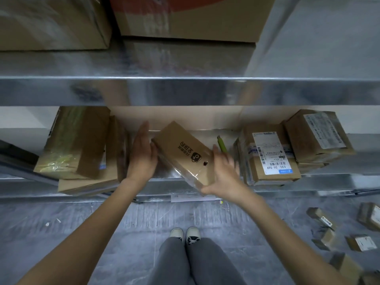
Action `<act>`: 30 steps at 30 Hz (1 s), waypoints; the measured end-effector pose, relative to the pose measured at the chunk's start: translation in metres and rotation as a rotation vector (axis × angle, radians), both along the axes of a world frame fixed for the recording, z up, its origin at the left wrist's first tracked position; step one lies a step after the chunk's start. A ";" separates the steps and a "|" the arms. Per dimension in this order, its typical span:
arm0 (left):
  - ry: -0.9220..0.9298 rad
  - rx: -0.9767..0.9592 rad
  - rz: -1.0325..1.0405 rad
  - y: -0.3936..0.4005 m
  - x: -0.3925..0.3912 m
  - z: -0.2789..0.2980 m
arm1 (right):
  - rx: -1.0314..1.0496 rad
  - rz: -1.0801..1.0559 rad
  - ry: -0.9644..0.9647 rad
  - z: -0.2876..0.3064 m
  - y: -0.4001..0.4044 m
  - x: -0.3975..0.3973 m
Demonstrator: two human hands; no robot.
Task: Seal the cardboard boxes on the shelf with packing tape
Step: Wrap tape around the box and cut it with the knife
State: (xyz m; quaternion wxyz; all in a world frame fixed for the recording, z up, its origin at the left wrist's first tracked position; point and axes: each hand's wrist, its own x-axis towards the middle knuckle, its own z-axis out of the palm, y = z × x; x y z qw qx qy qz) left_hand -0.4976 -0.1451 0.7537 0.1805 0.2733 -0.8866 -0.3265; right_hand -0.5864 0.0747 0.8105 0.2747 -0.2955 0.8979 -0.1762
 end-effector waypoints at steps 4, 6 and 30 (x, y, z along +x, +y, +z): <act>0.067 -0.225 -0.246 0.018 -0.008 0.032 | 0.145 0.211 0.003 0.013 -0.003 -0.044; -0.090 -0.380 -0.375 0.022 -0.015 0.026 | 0.211 0.301 0.000 0.016 -0.007 -0.059; -0.342 -0.423 -0.300 0.038 -0.030 0.012 | 0.102 0.252 0.351 -0.026 -0.031 -0.035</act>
